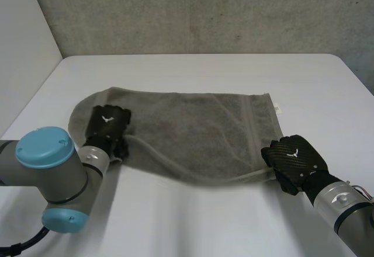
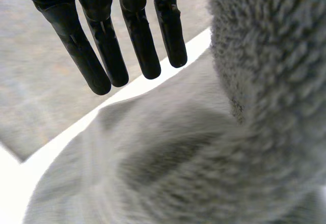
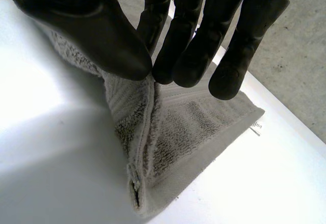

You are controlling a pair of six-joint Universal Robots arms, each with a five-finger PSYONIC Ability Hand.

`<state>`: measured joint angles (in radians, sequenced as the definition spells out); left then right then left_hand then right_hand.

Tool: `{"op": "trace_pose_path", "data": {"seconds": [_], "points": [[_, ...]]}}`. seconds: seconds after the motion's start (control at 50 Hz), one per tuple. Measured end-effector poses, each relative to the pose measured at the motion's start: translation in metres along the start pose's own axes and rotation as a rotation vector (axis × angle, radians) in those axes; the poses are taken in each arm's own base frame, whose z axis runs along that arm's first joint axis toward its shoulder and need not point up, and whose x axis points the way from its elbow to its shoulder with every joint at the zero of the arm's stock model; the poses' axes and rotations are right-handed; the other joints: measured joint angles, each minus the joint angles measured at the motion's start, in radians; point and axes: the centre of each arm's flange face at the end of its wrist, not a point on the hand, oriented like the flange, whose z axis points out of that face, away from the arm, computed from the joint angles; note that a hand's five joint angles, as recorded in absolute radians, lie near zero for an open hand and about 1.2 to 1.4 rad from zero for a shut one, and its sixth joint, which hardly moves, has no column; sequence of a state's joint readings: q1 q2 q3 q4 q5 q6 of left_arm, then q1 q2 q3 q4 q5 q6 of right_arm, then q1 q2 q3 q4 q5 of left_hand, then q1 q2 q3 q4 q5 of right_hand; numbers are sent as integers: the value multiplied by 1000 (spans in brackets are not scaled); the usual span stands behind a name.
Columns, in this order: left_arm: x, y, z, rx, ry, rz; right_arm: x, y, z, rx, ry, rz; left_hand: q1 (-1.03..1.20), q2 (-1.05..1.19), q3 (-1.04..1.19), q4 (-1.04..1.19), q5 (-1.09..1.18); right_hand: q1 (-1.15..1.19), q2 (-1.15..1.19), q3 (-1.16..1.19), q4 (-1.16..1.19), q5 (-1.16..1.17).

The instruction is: Fold the towel.

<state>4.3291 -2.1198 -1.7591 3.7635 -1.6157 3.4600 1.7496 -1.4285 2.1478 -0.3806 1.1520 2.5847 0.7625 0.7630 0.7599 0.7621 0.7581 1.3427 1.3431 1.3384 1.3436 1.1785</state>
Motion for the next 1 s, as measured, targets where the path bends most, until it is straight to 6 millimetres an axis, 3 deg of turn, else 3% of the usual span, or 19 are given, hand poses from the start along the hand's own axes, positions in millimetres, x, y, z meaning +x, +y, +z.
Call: {"op": "trace_pose_path", "data": {"seconds": [0.22, 0.4, 0.64, 0.78, 0.84, 0.94, 1.0], "points": [[-35, -6, 9, 36, -164, -2, 1, 0, 0, 0, 1, 1, 3, 1, 3, 2, 0, 0, 0, 0, 0, 0], [-50, -15, -1, 44, -194, -2, 9, 2, 2, -2, 32, 4, 2, -1, 2, 1, -1, 0, 0, 0, 0, 4], [-52, -23, -26, 47, -191, 0, 26, 3, 5, 7, 96, 31, 0, -2, 1, 0, -2, 0, 0, 0, 0, 4], [-51, -22, -27, 36, -187, 10, 38, -2, 4, 42, 143, 90, 9, 7, 10, 10, 12, 0, 0, 0, 0, 4], [-51, -18, -26, 12, -185, 32, 40, -3, 4, 50, 150, 104, 136, 121, 128, 129, 125, 0, 0, 0, 0, 4], [-53, -11, -25, -37, -181, 108, 40, -4, 3, 53, 153, 110, 662, 659, 659, 658, 639, 0, 0, 0, 0, 4], [-54, -10, -26, -48, -177, 141, 40, -4, 3, 53, 154, 108, 693, 747, 769, 754, 709, 0, 0, 0, 0, 4]]}}
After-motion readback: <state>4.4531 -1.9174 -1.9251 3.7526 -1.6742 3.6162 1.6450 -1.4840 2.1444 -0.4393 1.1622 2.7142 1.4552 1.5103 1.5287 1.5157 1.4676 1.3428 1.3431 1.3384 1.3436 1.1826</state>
